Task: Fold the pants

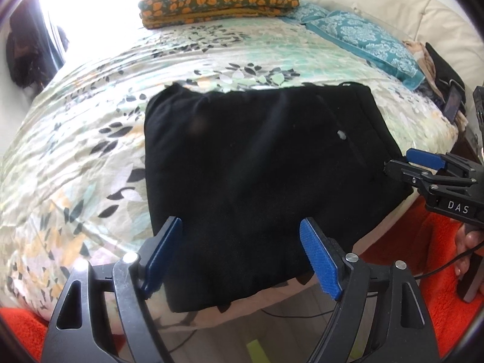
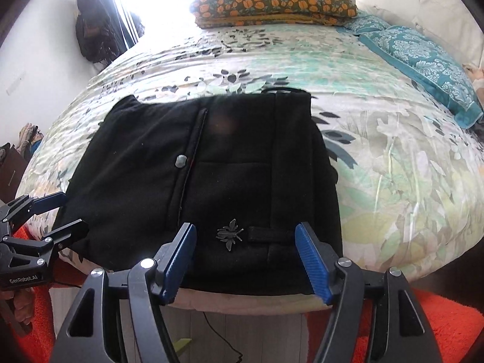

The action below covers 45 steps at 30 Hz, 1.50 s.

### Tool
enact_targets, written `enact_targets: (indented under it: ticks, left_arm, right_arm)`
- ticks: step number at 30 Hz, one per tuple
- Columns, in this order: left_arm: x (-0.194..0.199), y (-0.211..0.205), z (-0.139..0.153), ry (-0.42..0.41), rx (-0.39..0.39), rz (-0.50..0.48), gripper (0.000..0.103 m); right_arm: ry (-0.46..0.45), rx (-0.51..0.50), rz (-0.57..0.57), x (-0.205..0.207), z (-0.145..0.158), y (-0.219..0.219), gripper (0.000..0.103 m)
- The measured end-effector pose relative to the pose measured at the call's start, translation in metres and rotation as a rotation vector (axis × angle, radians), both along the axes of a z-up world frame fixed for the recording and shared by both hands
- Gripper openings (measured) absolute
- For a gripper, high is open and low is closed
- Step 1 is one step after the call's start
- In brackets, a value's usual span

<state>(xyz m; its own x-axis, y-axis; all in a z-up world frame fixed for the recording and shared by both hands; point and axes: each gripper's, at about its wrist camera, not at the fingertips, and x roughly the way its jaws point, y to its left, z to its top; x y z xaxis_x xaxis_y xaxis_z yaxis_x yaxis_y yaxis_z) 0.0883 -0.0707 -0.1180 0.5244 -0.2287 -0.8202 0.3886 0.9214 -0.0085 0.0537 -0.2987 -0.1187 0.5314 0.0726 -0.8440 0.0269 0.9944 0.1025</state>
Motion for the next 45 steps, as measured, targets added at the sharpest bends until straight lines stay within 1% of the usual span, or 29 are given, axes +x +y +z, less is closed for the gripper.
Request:
enact_targets:
  ticks: [2, 5, 6, 7, 10, 12, 13, 15, 16, 17, 18, 20, 22, 24, 26, 29, 31, 32, 33, 34, 35, 36, 37, 38, 40, 41, 43, 45]
  left_arm:
    - [-0.001, -0.002, 0.013, -0.033, -0.004, -0.003, 0.082]
    - [0.0, -0.008, 0.023, -0.053, -0.014, -0.002, 0.082]
    - [0.001, -0.01, 0.023, -0.053, -0.01, -0.003, 0.082]
    - [0.001, -0.017, 0.02, -0.052, 0.0, -0.003, 0.082]
    - [0.001, -0.027, 0.0, -0.021, 0.058, -0.011, 0.082]
    - [0.007, -0.036, -0.025, 0.042, 0.129, -0.025, 0.082]
    - [0.007, -0.038, -0.035, 0.057, 0.148, -0.025, 0.082]
    - [0.002, -0.035, -0.034, 0.035, 0.123, -0.019, 0.083]
    - [0.003, -0.034, -0.033, 0.044, 0.121, -0.019, 0.083]
    - [0.004, -0.034, -0.03, 0.054, 0.121, -0.021, 0.083]
    - [0.005, -0.033, -0.025, 0.058, 0.112, -0.016, 0.082]
    - [0.008, -0.031, -0.007, 0.028, 0.059, -0.005, 0.082]
    - [0.014, -0.033, 0.012, -0.006, 0.013, -0.015, 0.082]
    - [0.024, -0.04, 0.022, -0.017, 0.004, -0.026, 0.082]
    - [0.037, -0.047, 0.023, -0.02, 0.004, -0.022, 0.082]
    - [0.049, -0.048, 0.01, 0.019, 0.009, 0.024, 0.082]
    - [0.055, -0.046, -0.012, 0.075, 0.038, 0.051, 0.082]
    - [0.057, -0.048, -0.027, 0.114, 0.073, 0.052, 0.082]
    - [0.055, -0.05, -0.041, 0.135, 0.102, 0.042, 0.084]
    - [0.053, -0.049, -0.047, 0.115, 0.116, 0.031, 0.085]
    - [0.049, -0.05, -0.046, 0.087, 0.123, 0.024, 0.086]
    - [0.048, -0.049, -0.042, 0.086, 0.13, 0.02, 0.086]
    - [0.051, -0.049, -0.035, 0.103, 0.128, 0.013, 0.085]
    - [0.054, -0.047, -0.025, 0.105, 0.109, 0.01, 0.085]
    - [0.067, -0.036, 0.0, 0.062, 0.05, 0.014, 0.085]
    - [0.077, -0.031, 0.009, 0.044, 0.035, 0.024, 0.085]
    - [0.103, -0.025, 0.017, 0.049, 0.014, 0.042, 0.085]
    - [0.131, -0.023, 0.014, 0.065, 0.009, 0.068, 0.085]
  right_arm:
    - [-0.076, -0.028, -0.015, -0.007, 0.016, -0.002, 0.068]
    - [-0.184, -0.041, -0.029, -0.013, 0.036, -0.004, 0.07]
    - [-0.203, -0.047, -0.028, -0.014, 0.039, -0.004, 0.073]
    - [-0.209, -0.051, -0.021, -0.013, 0.04, -0.002, 0.073]
    - [-0.165, -0.073, 0.013, -0.007, 0.033, 0.005, 0.073]
    - [-0.114, -0.108, 0.032, -0.003, 0.023, 0.01, 0.073]
    - [-0.075, -0.127, 0.037, -0.001, 0.014, 0.011, 0.073]
    - [0.014, -0.139, 0.033, 0.005, -0.003, 0.01, 0.073]
    - [0.046, -0.129, 0.027, 0.005, -0.011, 0.007, 0.073]
    - [0.049, -0.102, 0.018, 0.005, -0.012, 0.002, 0.073]
    - [0.04, -0.085, 0.007, 0.004, -0.011, -0.002, 0.073]
    - [0.004, -0.077, -0.015, 0.001, -0.003, -0.007, 0.073]
    - [-0.071, -0.061, -0.04, -0.005, 0.012, -0.011, 0.073]
    - [-0.161, -0.056, -0.053, -0.01, 0.028, -0.013, 0.073]
    - [-0.222, -0.048, -0.024, -0.004, 0.041, -0.007, 0.074]
    - [-0.209, -0.036, 0.044, 0.023, 0.047, 0.008, 0.074]
    - [-0.17, -0.048, 0.055, 0.039, 0.039, 0.013, 0.074]
    - [-0.137, -0.06, 0.054, 0.045, 0.03, 0.015, 0.074]
    - [-0.09, -0.073, 0.051, 0.051, 0.016, 0.013, 0.074]
    - [-0.02, -0.085, 0.047, 0.056, -0.001, 0.011, 0.075]
    - [0.053, -0.079, 0.051, 0.058, -0.02, 0.007, 0.076]
    - [0.048, -0.053, 0.038, 0.053, -0.027, 0.001, 0.081]
    - [0.036, -0.024, 0.019, 0.051, -0.024, -0.005, 0.082]
    - [0.037, 0.001, 0.01, 0.05, -0.019, -0.011, 0.081]
    - [-0.019, 0.015, -0.033, 0.045, -0.002, -0.022, 0.081]
    - [-0.051, 0.03, -0.046, 0.044, 0.008, -0.027, 0.081]
    - [-0.095, 0.055, -0.048, 0.051, 0.027, -0.033, 0.082]
    - [-0.128, 0.077, -0.025, 0.065, 0.04, -0.033, 0.082]
